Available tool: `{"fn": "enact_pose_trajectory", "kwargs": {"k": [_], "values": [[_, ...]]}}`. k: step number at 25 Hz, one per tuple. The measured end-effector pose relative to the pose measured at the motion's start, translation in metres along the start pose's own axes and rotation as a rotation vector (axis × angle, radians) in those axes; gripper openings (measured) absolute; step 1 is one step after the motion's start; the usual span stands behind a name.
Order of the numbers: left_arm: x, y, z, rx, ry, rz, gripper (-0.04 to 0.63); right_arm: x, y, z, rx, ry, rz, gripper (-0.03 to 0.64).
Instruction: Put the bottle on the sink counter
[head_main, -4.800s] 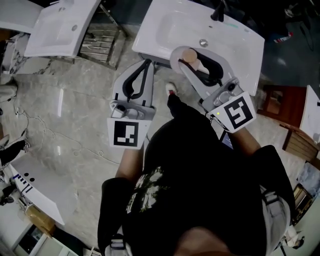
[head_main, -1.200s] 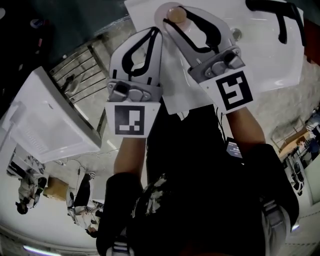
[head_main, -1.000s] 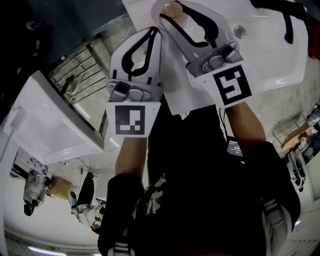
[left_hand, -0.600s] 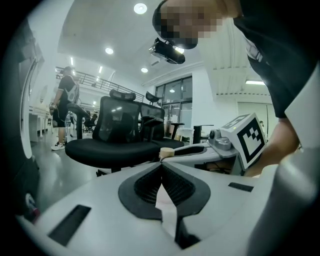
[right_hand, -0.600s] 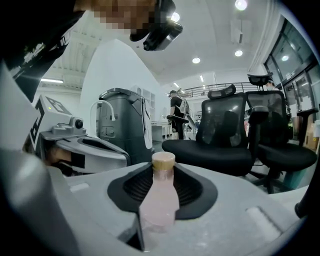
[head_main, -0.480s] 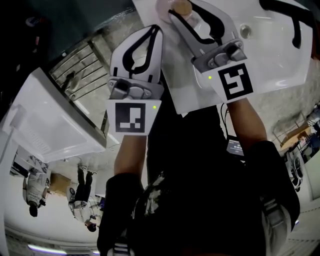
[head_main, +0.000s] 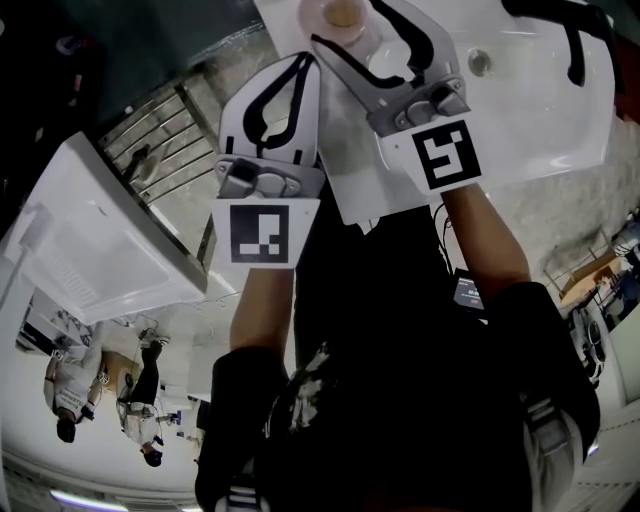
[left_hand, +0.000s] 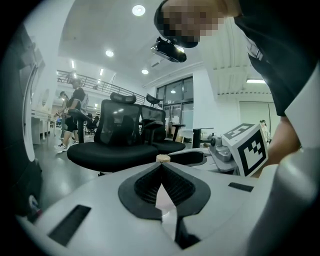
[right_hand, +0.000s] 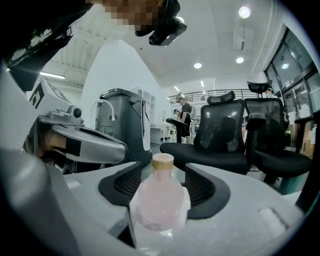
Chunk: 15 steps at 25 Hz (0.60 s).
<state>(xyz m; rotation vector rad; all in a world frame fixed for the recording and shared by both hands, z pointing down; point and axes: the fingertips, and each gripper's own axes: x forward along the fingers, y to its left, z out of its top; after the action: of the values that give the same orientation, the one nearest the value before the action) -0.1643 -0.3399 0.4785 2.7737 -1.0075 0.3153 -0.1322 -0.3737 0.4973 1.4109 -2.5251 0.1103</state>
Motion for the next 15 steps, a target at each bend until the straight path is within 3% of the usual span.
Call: {"fn": "enact_pose_trajectory", "kwargs": {"k": [10, 15], "values": [[-0.021, -0.017, 0.031, 0.011, -0.022, 0.057, 0.014, -0.041, 0.009, 0.03, 0.018, -0.022, 0.044, 0.261], [-0.039, -0.038, 0.059, 0.015, -0.054, 0.103, 0.014, -0.075, 0.02, 0.064, 0.015, -0.058, 0.088, 0.136]]}}
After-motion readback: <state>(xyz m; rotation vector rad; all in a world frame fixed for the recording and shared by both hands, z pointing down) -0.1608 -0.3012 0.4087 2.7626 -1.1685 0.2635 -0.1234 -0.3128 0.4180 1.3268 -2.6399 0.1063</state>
